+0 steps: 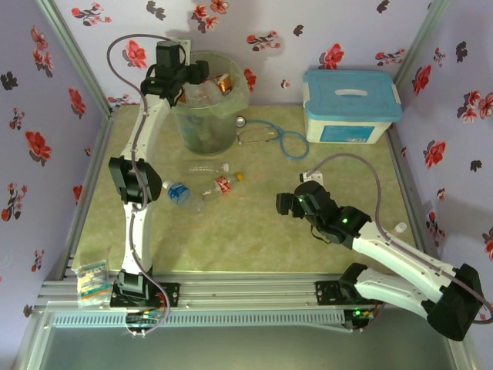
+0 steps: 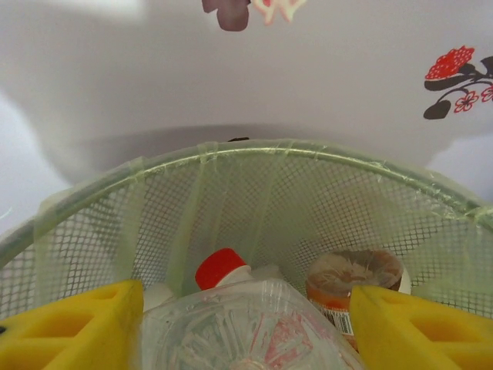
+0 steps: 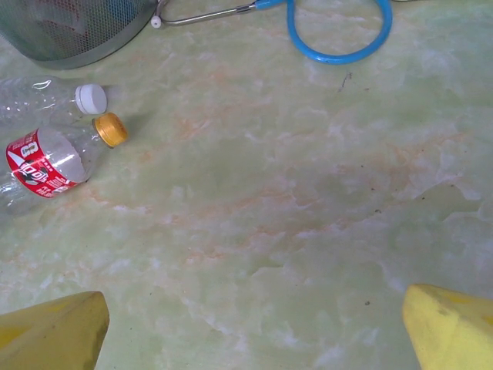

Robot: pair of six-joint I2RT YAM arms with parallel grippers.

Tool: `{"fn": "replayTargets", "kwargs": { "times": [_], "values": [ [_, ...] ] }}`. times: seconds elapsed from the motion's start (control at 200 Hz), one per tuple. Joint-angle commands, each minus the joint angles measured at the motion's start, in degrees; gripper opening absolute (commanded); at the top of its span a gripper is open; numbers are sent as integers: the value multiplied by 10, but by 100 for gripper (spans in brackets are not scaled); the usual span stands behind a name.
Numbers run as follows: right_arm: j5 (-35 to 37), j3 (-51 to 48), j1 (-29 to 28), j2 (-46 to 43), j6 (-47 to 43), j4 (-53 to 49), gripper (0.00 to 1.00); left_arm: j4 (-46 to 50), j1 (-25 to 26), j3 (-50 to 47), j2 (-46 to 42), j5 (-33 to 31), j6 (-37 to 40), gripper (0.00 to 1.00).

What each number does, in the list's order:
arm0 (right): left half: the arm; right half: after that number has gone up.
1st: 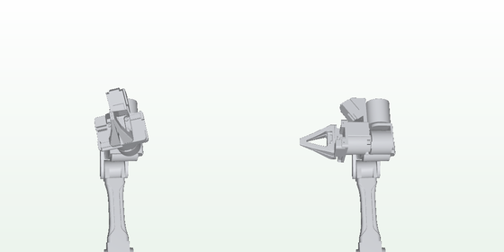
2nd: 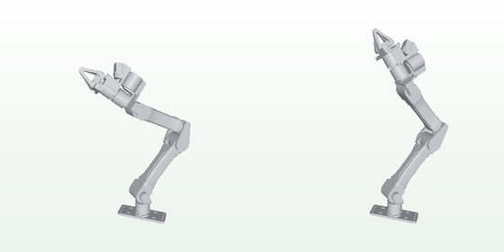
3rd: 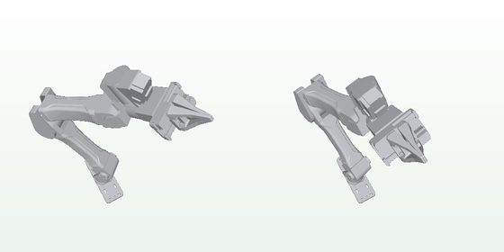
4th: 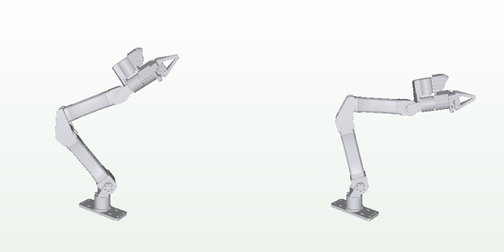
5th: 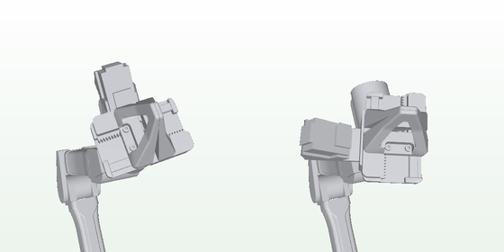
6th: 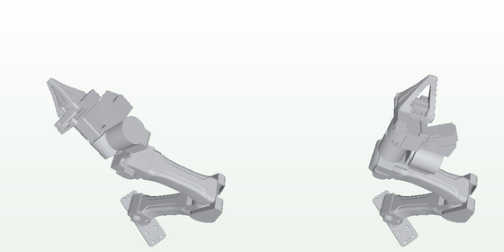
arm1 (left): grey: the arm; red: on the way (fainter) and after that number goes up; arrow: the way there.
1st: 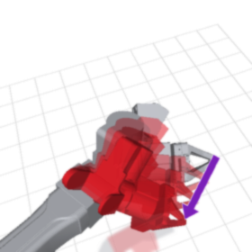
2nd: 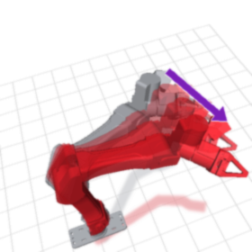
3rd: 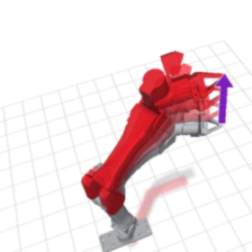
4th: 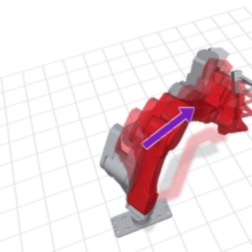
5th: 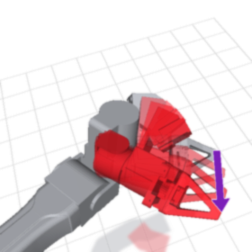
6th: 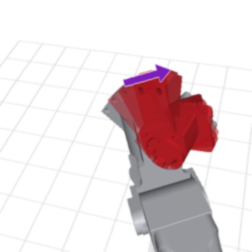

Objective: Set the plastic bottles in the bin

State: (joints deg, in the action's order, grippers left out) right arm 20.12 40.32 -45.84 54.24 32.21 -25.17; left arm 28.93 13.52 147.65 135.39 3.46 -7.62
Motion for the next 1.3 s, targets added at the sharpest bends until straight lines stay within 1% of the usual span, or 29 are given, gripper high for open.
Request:
{"fn": "replayTargets", "kwargs": {
  "times": [0.0, 0.22, 0.25, 0.27, 0.31, 0.345, 0.375, 0.405, 0.45, 0.63, 0.79, 0.875, 0.93, 1.03, 1.06, 1.11, 1.12, 1.15, 1.295],
  "values": [
    [0, -8, 1, -8, 15, 10, 98, 76, 0, 2, 27, -9, 6, 27],
    [-5, -12, 1, -7, 19, 18, 98, 106, 0, -6, 37, -23, 32, 25],
    [-5, -12, 1, -6, 19, 17, 98, 109, -1, -5, 37, -21, 30, 30],
    [-5, -12, 1, -6, 19, 17, 98, 111, -1, -5, 35, -18, 28, 36],
    [-5, -13, 1, -6, 19, 17, 98, 111, -1, -6, 31, -9, 24, 54],
    [-5, -13, 1, -6, 20, 17, 98, 108, -1, -6, 27, -3, 21, 66],
    [-5, -12, 1, -6, 19, 17, 98, 104, -1, -6, 22, 0, 17, 72],
    [-5, -12, 1, -5, 20, 17, 98, 98, -1, -6, 16, 2, 13, 77],
    [-5, -12, 1, -5, 20, 17, 98, 87, 0, -8, 4, 8, 10, 80],
    [-5, -15, 1, -5, 22, 16, 98, 40, 0, -26, -61, 28, -5, 85],
    [-5, -17, 1, -2, 22, 21, 98, -5, -1, -65, -134, 42, -15, 95],
    [-5, -16, 1, 2, 21, 23, 98, -10, -1, -77, -164, 41, -15, 96],
    [-6, -15, 1, 7, 21, 26, 98, -16, -1, -88, -182, 38, -16, 95],
    [-6, -15, 1, 15, 19, 34, 98, -13, -1, -96, -191, 21, -19, 79],
    [-6, -13, 1, 18, 19, 36, 98, -8, -1, -96, -188, 18, -18, 73],
    [-6, -14, 1, 20, 18, 38, 98, 1, -2, -97, -181, 18, -18, 66],
    [-19, -14, 1, 21, 19, 38, 98, 3, -1, -97, -180, 19, -19, 64],
    [-23, -12, 1, 22, 19, 39, 98, 9, -1, -99, -174, 20, -21, 59],
    [-18, -14, 1, 12, 19, 29, 98, 13, -1, -120, -151, 23, -39, 35]
  ]
}}
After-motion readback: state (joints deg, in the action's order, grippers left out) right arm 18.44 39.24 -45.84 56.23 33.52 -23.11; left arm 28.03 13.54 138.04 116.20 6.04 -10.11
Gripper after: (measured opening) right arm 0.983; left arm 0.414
